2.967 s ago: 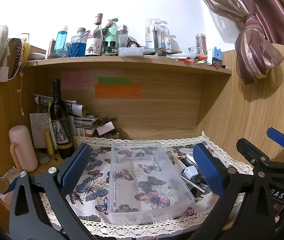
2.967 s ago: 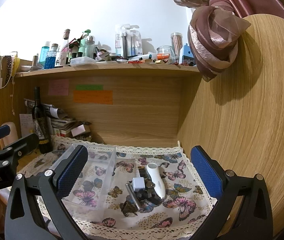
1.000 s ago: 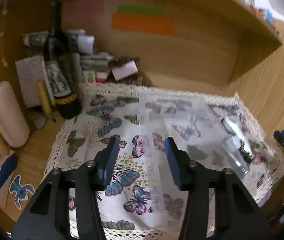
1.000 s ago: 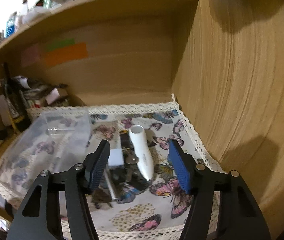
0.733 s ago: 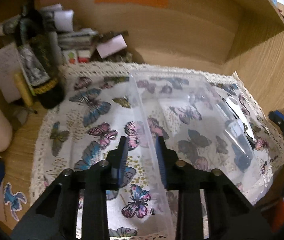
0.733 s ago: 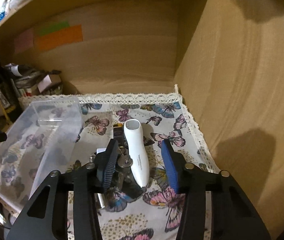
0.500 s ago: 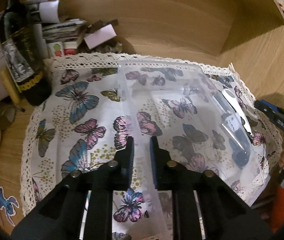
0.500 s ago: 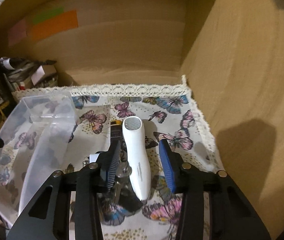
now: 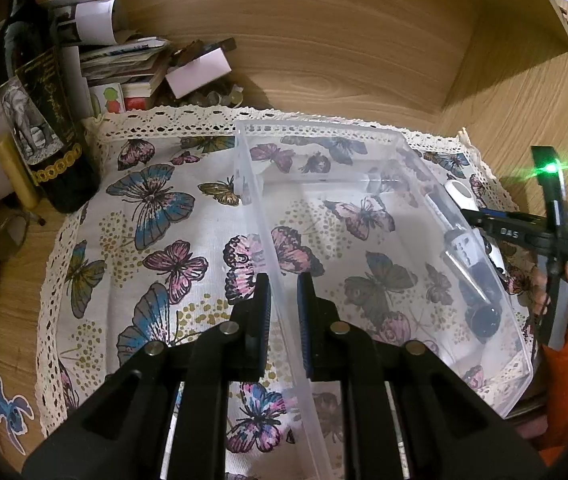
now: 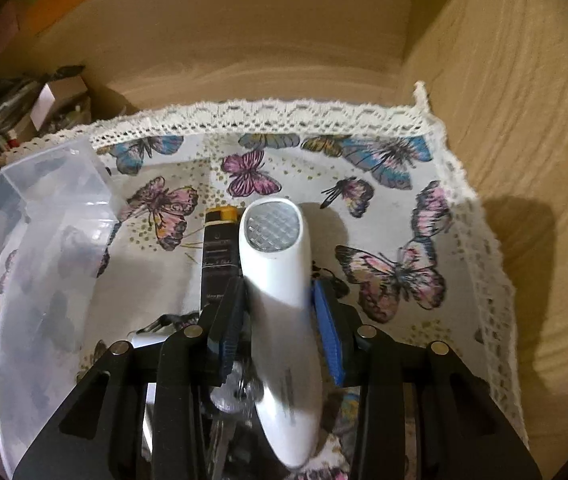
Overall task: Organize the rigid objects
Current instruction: 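Lift the white device off the cloth with the right tool, then lower the white device into the clear box and open the right tool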
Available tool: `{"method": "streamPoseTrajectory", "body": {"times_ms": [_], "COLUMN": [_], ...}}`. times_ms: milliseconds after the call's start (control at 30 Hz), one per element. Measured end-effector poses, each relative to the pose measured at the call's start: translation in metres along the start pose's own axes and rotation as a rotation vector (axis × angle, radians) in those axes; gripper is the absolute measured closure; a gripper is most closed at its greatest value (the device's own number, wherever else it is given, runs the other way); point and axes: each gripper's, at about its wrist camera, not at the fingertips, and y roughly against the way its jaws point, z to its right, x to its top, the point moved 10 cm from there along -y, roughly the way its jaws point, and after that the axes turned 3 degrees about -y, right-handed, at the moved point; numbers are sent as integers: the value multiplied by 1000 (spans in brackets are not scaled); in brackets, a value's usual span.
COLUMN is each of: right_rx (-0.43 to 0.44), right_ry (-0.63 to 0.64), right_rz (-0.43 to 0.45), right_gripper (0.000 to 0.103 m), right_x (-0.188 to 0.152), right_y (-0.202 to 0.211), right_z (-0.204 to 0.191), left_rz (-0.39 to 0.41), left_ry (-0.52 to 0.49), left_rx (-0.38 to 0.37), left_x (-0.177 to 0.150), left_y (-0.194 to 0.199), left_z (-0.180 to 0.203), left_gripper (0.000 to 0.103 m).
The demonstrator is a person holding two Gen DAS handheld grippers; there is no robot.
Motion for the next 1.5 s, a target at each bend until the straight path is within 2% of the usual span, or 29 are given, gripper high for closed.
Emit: {"method": "streamPoseTrajectory", "body": {"times_ms": [167,367,667,867,967,1000,1100,1333,1500], "right_rx": [-20,-58,-57,-10,26,47,83,172,226], "right_ry": [0,-26,-51,-15,13,11,61,151,199], "right_rz": [-7,49,227,348,385,455,479,475,412], "right_gripper": [72,72,72,72,72,72,72,72,72], "right_x": [3,4,11,13,13,18,18,17,17], "right_y": [-13,-1,71,126,141,150,158,163,146], "right_z": [1,7,11,-1,-19,-26,-50,-108,-150], "left_rz": [1,2,7,12,15,17,20,25,29], "left_ry": [1,-2,-16,-35,-34,-32,-33,-30,-30], "left_rx": [-2,-1,11,23,21,19,20,17,9], "left_x": [0,1,2,2,1,1,1,2,3], "left_y": [0,0,-1,-1,-1,-1,0,0,0], "left_z": [1,0,1,0,1,1,0,1,1], "left_gripper": [89,89,90,90,90,90,90,90,89]}}
